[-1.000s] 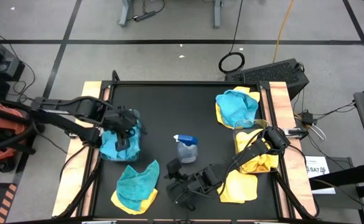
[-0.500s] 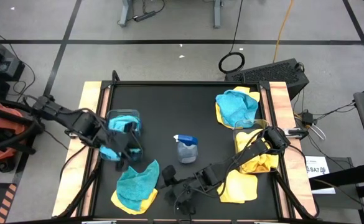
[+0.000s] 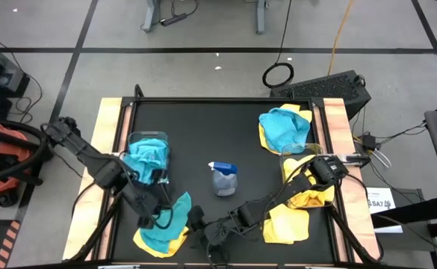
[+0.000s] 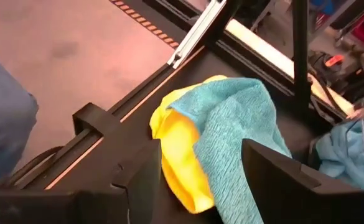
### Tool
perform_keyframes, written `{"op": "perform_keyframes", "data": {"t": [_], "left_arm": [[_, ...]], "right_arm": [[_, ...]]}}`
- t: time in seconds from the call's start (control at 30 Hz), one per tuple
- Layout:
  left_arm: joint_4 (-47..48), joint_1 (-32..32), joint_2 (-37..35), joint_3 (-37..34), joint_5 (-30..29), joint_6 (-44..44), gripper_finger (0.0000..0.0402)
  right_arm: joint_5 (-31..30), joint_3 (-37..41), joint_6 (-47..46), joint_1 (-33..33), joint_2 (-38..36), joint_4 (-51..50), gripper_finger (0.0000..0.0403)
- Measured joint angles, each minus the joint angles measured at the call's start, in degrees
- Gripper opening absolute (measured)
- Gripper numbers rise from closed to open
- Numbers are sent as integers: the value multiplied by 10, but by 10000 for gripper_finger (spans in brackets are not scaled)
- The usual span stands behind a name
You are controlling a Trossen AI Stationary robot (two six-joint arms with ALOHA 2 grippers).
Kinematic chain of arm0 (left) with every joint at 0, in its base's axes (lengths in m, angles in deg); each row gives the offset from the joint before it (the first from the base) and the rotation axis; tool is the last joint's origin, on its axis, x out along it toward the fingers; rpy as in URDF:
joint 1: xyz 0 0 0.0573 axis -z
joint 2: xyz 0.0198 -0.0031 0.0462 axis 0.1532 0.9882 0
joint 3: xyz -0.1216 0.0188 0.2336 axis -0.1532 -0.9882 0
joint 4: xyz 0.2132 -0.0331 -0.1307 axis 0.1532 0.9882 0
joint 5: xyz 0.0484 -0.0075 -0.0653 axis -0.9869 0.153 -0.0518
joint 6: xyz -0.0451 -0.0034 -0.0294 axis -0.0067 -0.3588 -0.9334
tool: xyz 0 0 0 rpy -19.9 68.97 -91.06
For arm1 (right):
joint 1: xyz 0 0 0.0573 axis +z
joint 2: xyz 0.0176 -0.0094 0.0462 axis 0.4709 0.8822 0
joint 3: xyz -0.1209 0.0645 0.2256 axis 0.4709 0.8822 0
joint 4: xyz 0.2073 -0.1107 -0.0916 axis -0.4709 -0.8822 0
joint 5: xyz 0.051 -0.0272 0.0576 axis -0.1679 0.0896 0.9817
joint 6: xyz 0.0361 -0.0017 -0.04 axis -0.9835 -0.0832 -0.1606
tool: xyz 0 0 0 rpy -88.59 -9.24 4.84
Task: Sort microfiber towel by color & place in baskets
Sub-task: Put the blue microfiber cloth into the left transparent bin
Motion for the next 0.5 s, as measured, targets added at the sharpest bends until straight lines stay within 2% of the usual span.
{"op": "perform_keyframes", "data": {"t": [0.5], "left_arm": [[-4,59,-1,0,-72,-29,124]], "right_arm": [[-16,0,-13,-17,49,80,215]]}}
